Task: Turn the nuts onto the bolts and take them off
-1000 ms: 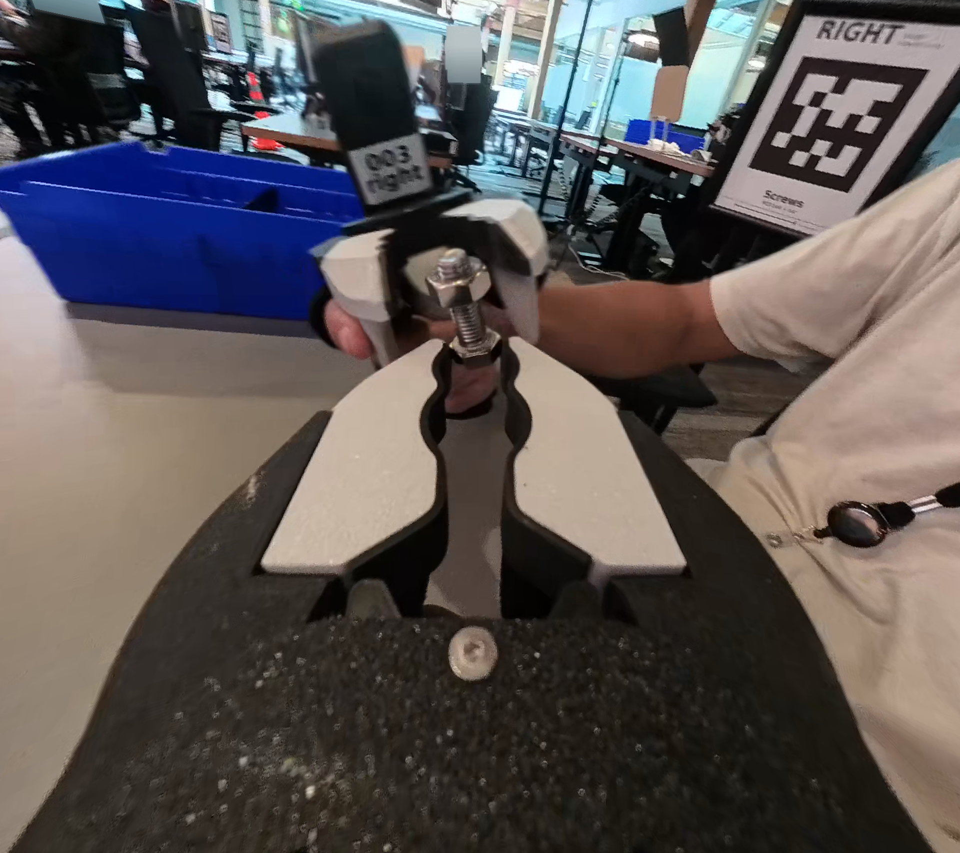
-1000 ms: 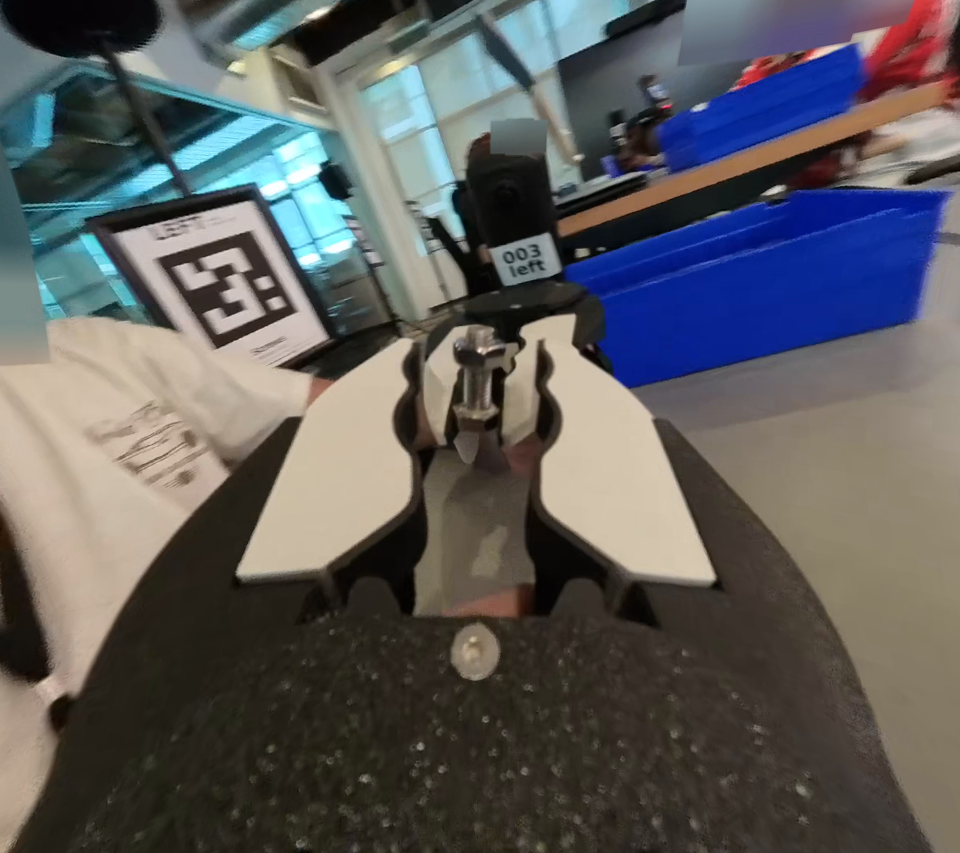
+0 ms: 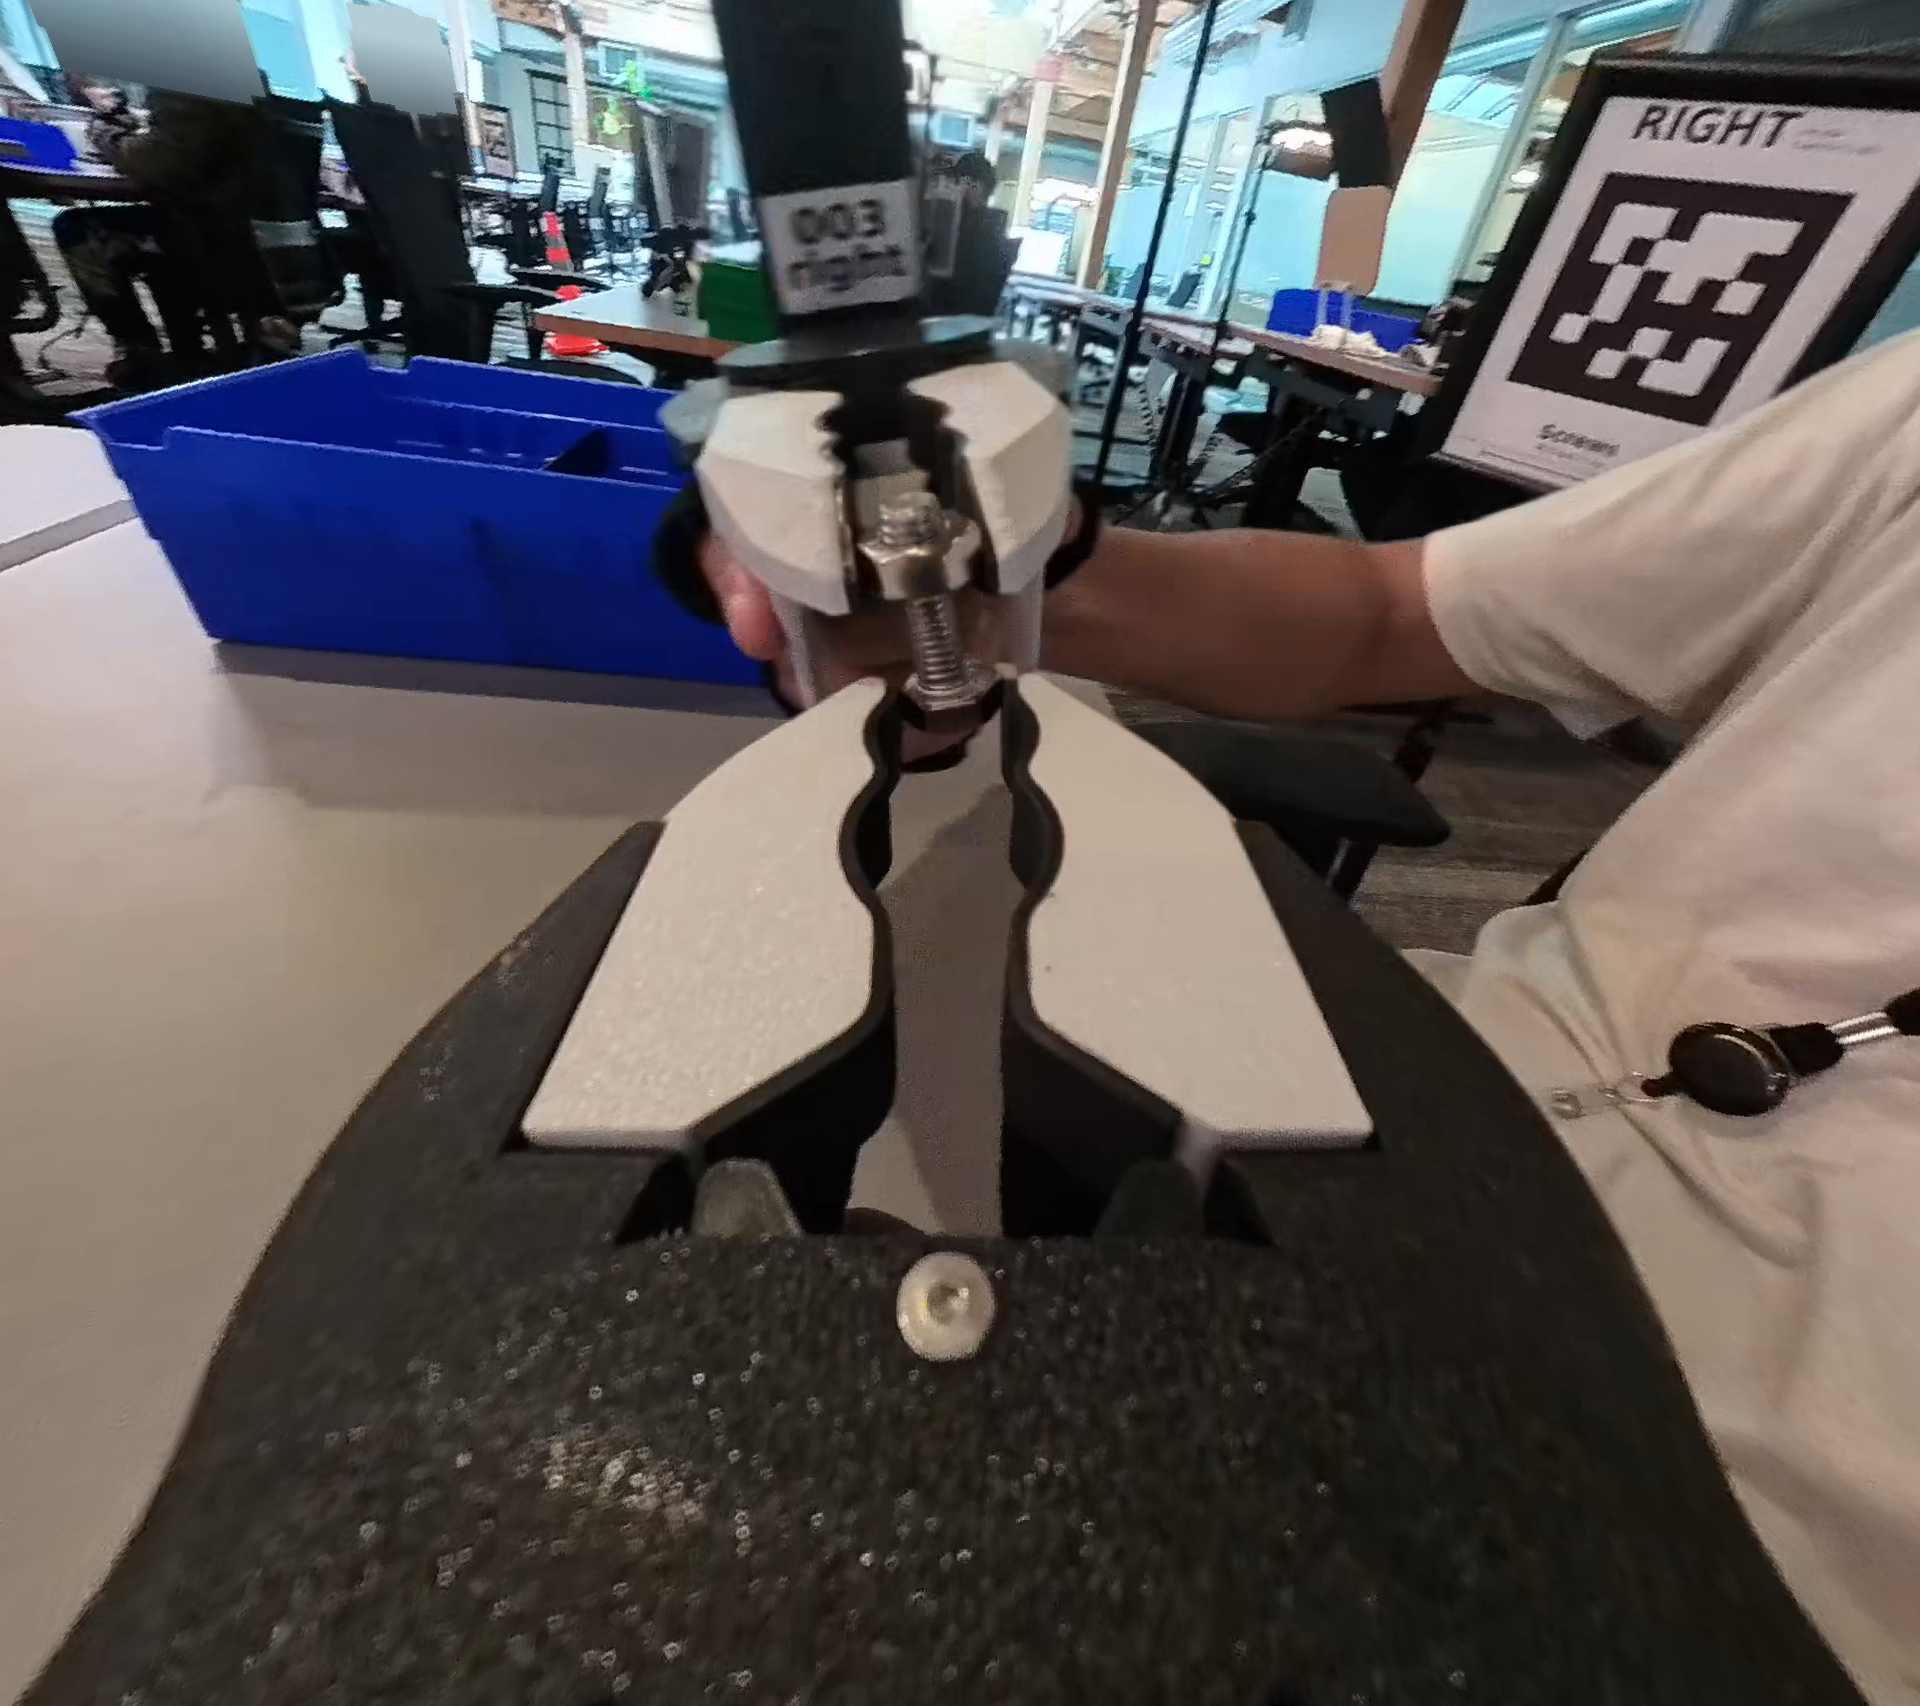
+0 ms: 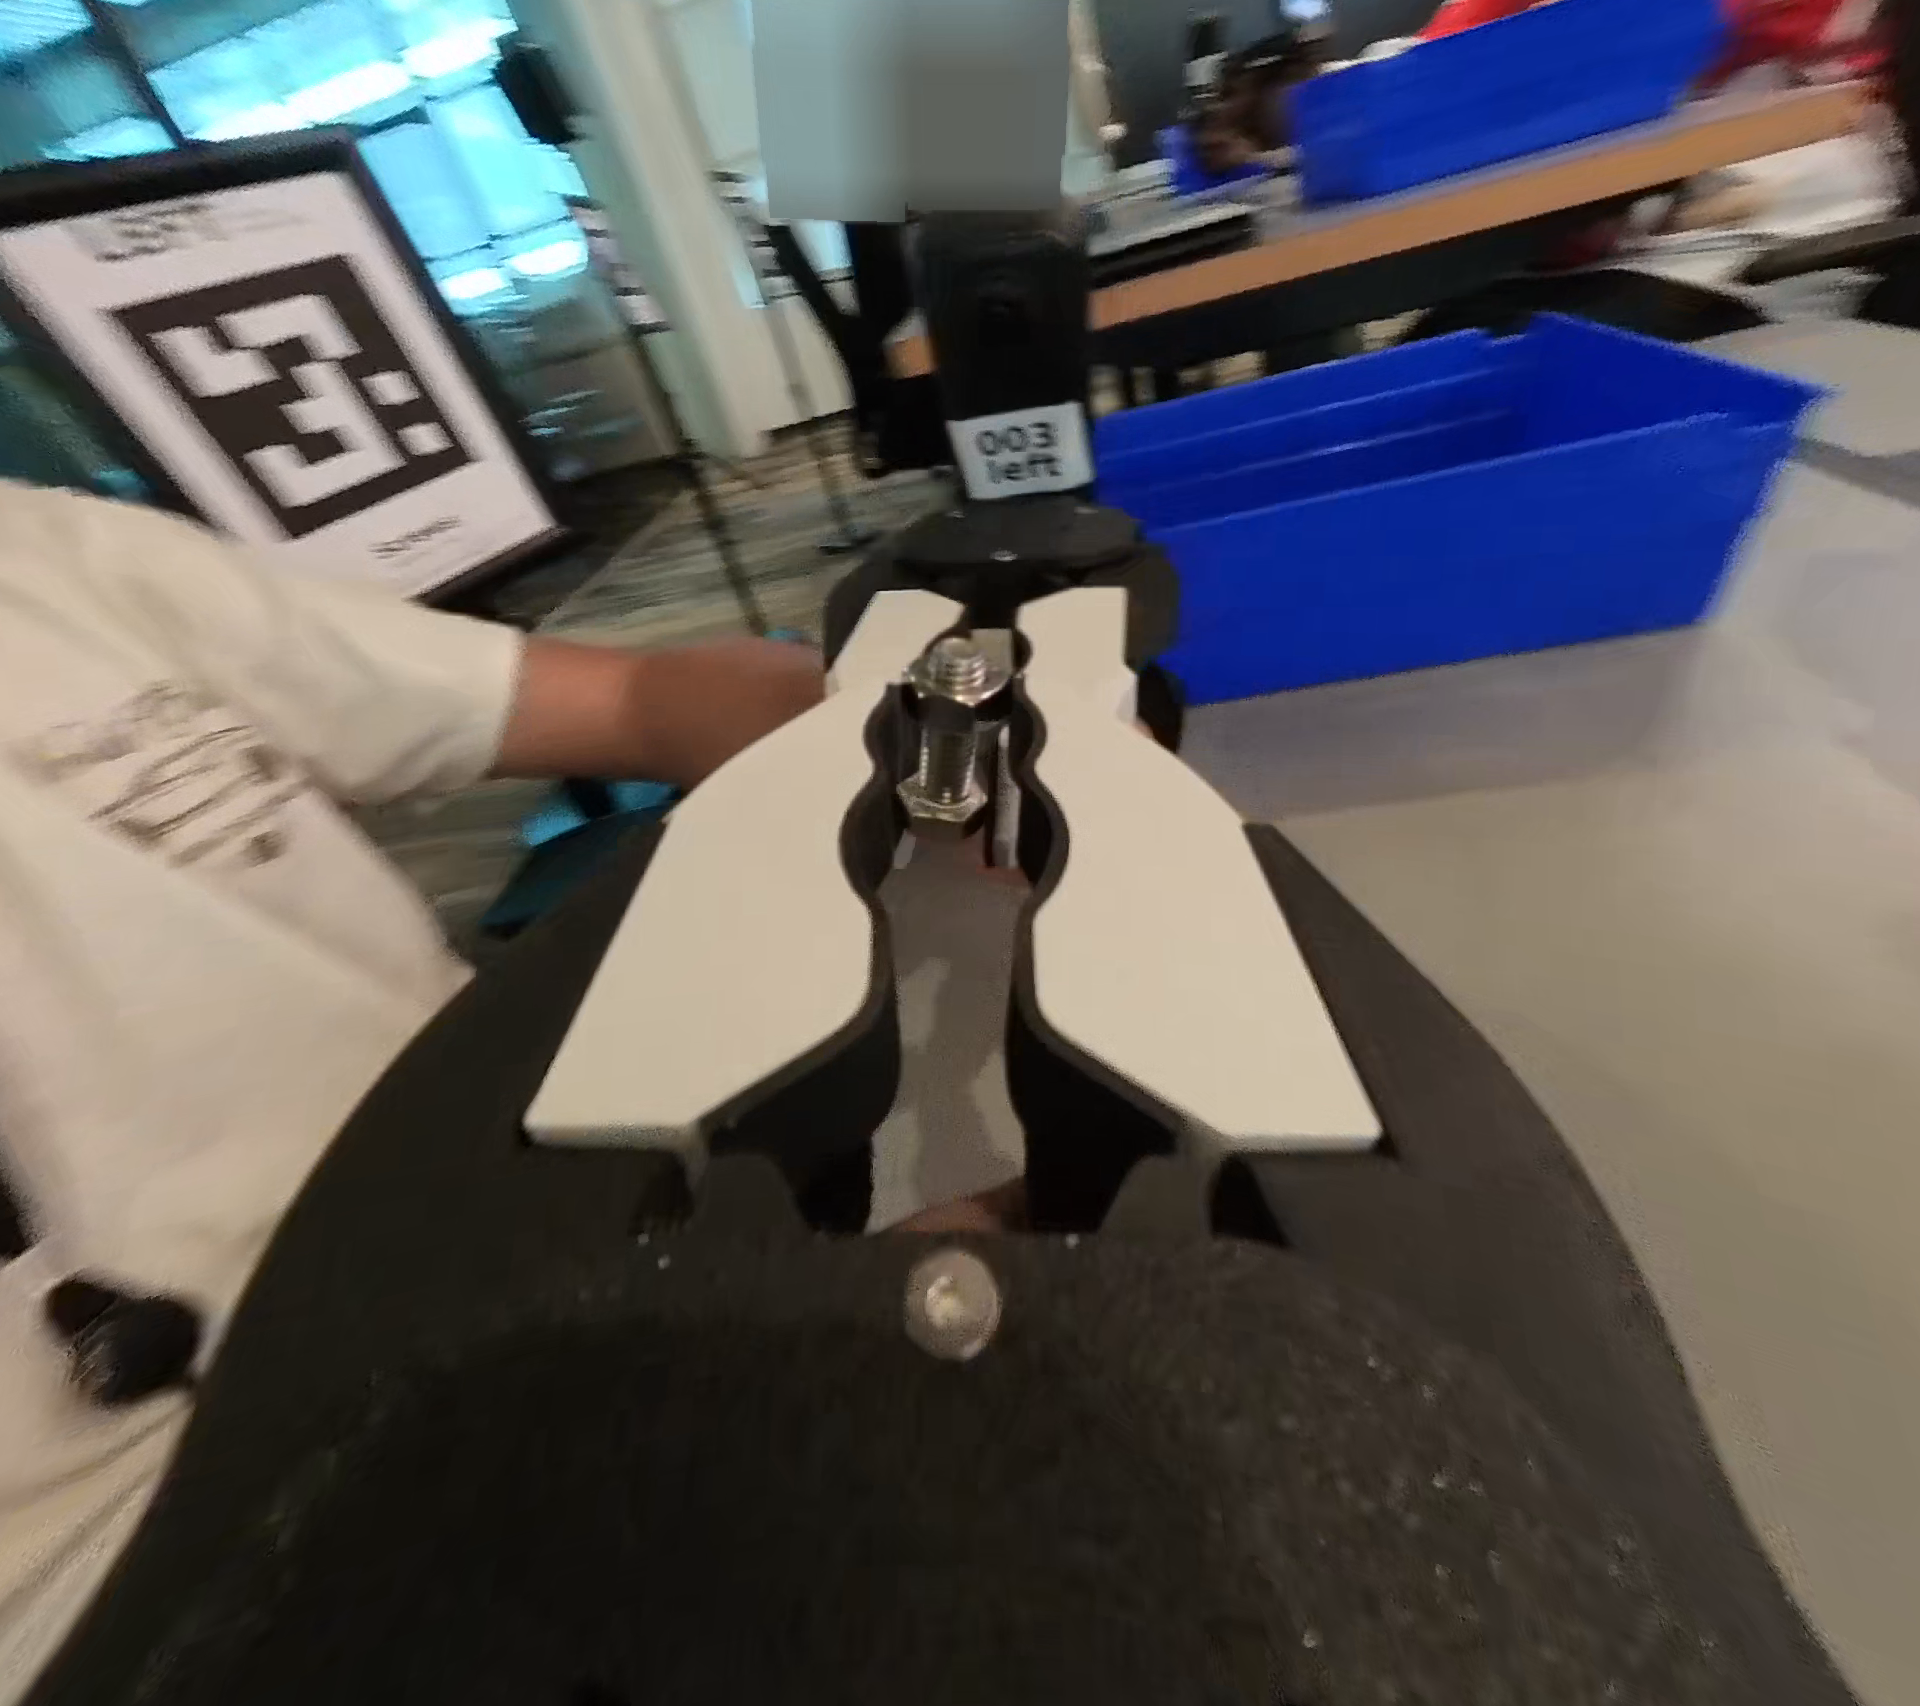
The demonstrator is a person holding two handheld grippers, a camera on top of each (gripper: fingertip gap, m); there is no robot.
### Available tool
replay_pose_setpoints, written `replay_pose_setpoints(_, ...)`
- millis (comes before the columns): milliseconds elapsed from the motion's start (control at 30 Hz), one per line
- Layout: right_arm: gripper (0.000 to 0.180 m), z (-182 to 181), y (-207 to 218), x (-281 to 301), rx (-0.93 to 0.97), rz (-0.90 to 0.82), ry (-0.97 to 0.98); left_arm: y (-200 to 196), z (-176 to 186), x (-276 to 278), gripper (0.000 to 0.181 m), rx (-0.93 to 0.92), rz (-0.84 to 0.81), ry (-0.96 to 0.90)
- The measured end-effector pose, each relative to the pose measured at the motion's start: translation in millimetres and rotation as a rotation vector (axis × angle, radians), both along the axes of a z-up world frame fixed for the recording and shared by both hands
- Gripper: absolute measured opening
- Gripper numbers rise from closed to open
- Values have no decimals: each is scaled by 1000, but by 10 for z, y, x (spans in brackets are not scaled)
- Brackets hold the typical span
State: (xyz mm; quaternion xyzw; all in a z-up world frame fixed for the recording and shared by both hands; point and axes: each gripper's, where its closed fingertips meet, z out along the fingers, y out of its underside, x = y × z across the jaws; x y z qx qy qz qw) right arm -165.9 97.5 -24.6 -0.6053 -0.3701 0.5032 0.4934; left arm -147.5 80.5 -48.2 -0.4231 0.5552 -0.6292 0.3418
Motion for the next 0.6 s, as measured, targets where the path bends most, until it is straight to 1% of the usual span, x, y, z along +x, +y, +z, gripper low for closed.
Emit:
replay_pose_setpoints(233, 18, 157, -225, -105, -87, 479, 173, -210, 161, -123, 18, -91, -166, -64)
replay_pose_setpoints(300, 19, 176, -232, -130, -118, 563, 223, -223, 179, -130, 18, -102, -175, -73)
replay_pose_setpoints(333, 19, 182, -218, -148, -122, 573, 242, -213, 185, -135, 17, -105, -174, -75)
replay_pose_setpoints(400, 19, 185, -167, -167, -108, 537, 262, -163, 186, -142, 18, -97, -149, -73)
replay_pose_setpoints(433, 20, 180, -125, -163, -96, 489, 260, -125, 178, -136, 18, -87, -124, -69)
replay_pose_setpoints(467, 27, 171, -66, -154, -83, 414, 254, -88, 173, -131, 18, -77, -102, -65)
replay_pose_setpoints(500, 42, 145, -3, -146, -79, 325, 233, -49, 172, -124, 18, -68, -76, -65)
replay_pose_setpoints(533, 54, 109, 17, -135, -66, 255, 197, 3, 161, -107, 18, -55, -41, -60)
replay_pose_setpoints(600, 62, 65, 94, -97, -38, 63, 146, 83, 106, -69, 18, -11, 21, -34)
